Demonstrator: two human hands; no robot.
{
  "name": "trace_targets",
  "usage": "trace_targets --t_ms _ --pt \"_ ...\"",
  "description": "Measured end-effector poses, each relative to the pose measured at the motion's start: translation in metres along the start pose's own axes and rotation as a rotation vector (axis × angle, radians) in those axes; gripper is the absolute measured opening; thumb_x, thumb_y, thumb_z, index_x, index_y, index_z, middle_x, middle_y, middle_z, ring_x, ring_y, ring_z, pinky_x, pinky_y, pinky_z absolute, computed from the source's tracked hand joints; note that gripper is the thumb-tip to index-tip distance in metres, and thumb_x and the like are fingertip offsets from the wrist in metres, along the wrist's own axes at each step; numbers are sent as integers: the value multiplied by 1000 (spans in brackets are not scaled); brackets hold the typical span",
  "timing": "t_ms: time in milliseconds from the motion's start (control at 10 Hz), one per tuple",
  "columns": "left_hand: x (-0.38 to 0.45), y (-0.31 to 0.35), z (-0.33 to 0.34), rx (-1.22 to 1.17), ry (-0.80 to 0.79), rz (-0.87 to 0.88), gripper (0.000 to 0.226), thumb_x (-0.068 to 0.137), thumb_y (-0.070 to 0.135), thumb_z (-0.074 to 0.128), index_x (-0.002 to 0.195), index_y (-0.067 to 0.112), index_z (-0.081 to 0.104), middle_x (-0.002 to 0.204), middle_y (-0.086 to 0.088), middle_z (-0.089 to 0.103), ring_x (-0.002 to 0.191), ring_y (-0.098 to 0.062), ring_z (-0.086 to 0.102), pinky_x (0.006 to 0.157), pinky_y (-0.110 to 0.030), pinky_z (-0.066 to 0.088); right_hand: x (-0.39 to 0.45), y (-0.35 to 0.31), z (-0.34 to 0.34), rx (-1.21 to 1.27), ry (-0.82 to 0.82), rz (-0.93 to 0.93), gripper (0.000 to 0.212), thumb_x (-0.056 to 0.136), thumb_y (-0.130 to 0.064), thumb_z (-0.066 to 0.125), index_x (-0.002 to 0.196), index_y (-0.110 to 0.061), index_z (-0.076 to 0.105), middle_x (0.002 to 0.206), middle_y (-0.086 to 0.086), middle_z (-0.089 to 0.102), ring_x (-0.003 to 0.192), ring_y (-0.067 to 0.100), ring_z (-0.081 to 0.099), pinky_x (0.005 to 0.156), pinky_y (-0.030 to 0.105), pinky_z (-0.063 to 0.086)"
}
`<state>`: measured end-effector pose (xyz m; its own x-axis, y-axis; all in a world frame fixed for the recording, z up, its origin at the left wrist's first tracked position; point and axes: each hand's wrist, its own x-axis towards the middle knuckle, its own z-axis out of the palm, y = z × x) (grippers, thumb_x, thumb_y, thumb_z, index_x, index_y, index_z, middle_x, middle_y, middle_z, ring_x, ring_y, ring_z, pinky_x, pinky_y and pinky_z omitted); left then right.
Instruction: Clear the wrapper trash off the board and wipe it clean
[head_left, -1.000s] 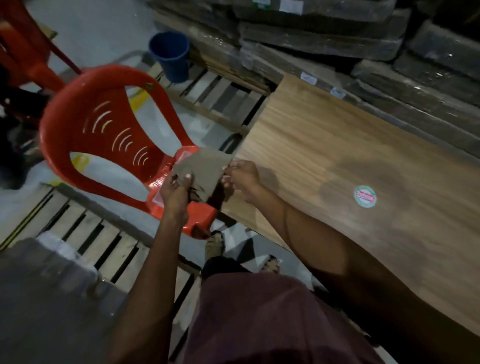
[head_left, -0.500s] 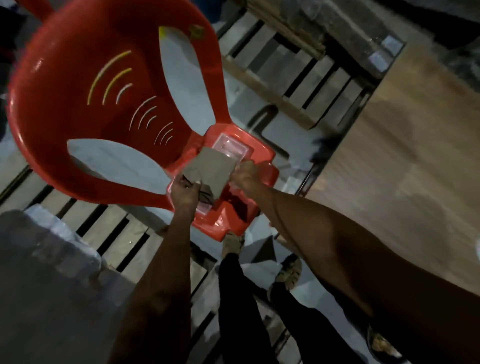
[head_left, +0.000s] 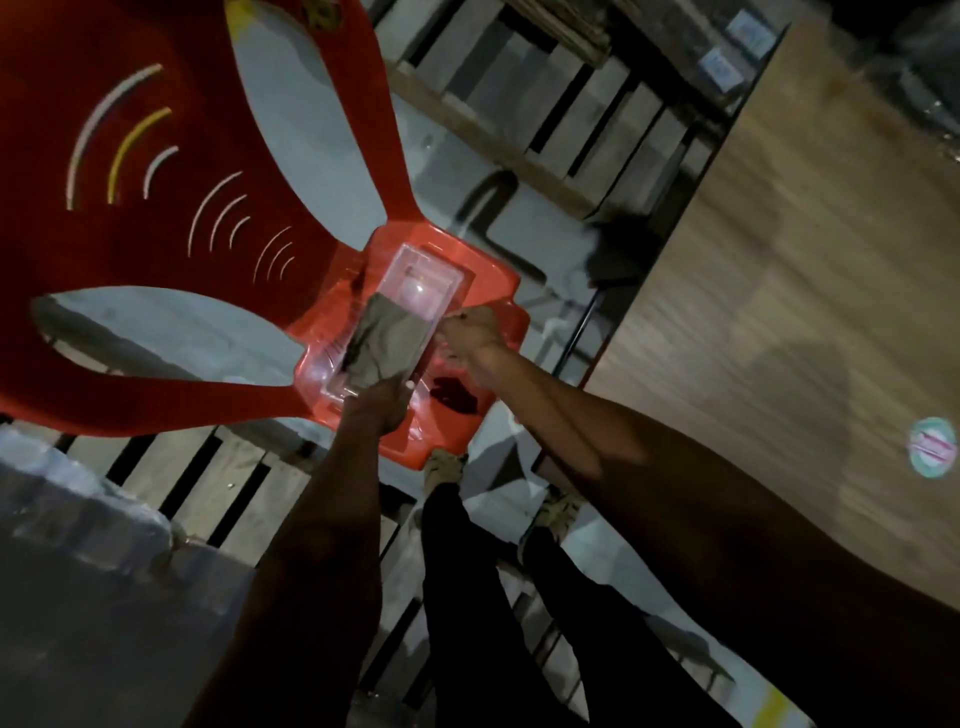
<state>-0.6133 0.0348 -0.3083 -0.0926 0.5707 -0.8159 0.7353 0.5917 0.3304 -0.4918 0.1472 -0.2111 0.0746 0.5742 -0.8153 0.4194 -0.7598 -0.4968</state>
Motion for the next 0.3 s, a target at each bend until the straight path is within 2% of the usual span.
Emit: trace_targets --t_ms 100,200,300 --pt "-10 20 -21 -120 88 -28 38 104 32 53 133 10 62 132 -18 66 121 -38 62 102 -41 49 -21 -18 -19 40 27 -55 13 94 -6 58 86 -16 64 85 14 74 56 20 66 63 35 58" --pt "-35 49 -44 -232 208 39 41 103 22 55 142 9 57 140 -19 61 131 -38 56 108 -39 45 -45 -29 -47 116 41 -119 18 94 -7 58 86 -21 63 86 9 74 58 17 66 53 26 54" --pt "-81 98 -71 -196 368 150 40 103 19 54 141 7 59 134 -25 63 129 -40 55 105 -38 43 -72 -36 -79 226 21 -181 19 98 -11 56 85 -23 62 79 3 70 59 15 63 52 23 49"
